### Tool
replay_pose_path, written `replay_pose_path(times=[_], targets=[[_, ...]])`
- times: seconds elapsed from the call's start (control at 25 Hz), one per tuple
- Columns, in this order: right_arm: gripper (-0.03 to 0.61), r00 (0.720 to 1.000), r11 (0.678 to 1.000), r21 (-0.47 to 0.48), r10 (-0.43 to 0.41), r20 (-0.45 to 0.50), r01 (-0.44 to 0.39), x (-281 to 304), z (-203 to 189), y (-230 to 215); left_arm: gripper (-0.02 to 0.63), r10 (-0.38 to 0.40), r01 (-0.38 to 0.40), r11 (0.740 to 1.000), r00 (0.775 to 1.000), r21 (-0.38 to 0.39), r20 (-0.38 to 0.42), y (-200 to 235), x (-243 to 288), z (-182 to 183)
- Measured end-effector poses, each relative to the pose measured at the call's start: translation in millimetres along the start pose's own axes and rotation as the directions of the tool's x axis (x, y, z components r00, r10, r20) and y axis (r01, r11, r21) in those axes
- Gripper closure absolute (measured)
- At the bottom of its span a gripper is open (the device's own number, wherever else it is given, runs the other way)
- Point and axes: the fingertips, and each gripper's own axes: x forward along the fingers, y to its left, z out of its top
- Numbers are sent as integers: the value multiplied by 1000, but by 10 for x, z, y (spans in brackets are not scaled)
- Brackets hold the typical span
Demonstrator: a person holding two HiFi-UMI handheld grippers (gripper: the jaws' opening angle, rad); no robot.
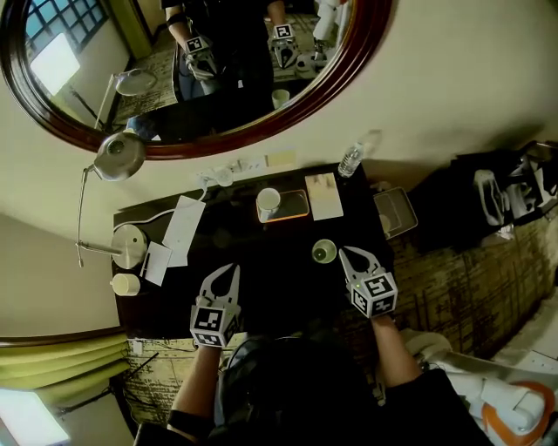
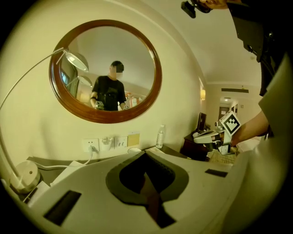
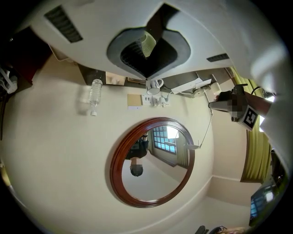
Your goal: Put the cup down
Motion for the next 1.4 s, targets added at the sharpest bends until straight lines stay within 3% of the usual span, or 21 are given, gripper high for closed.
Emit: replay_pose_path(times=[0.28, 0.4, 0.68, 0.84, 1.0, 1.16, 1.4], targets=[[565, 1000, 1000, 1, 9, 0, -9, -29, -39, 28, 623, 1, -1, 1000, 1000, -17, 6, -4, 9, -29], [565, 1000, 1000, 0, 5, -3, -5, -46, -53, 44, 514, -19, 19, 1000, 1000, -11, 0, -13, 54, -23], [565, 1000, 1000, -24, 0, -10, -1, -60, -22, 165, 371, -82, 81, 997, 994, -17, -73, 95, 370, -105], [565, 1000, 1000, -31, -2, -22, 1, -43, -50, 299, 282, -138, 132, 990, 978, -48, -155, 125, 744, -137], [565, 999, 999, -41, 21, -28, -22, 64, -91, 492, 179, -206, 212, 977, 951, 1, -229, 221, 1265, -348], [565, 997, 998, -27, 63, -39, -64, 198, -98, 780, 156, -226, 259, 963, 926, 73, -303, 255, 1710, -400], [565, 994, 995, 12, 99, -44, -98, 438, -294, 1068, 115, -201, 253, 961, 918, 114, -342, 407, 2288, -519]])
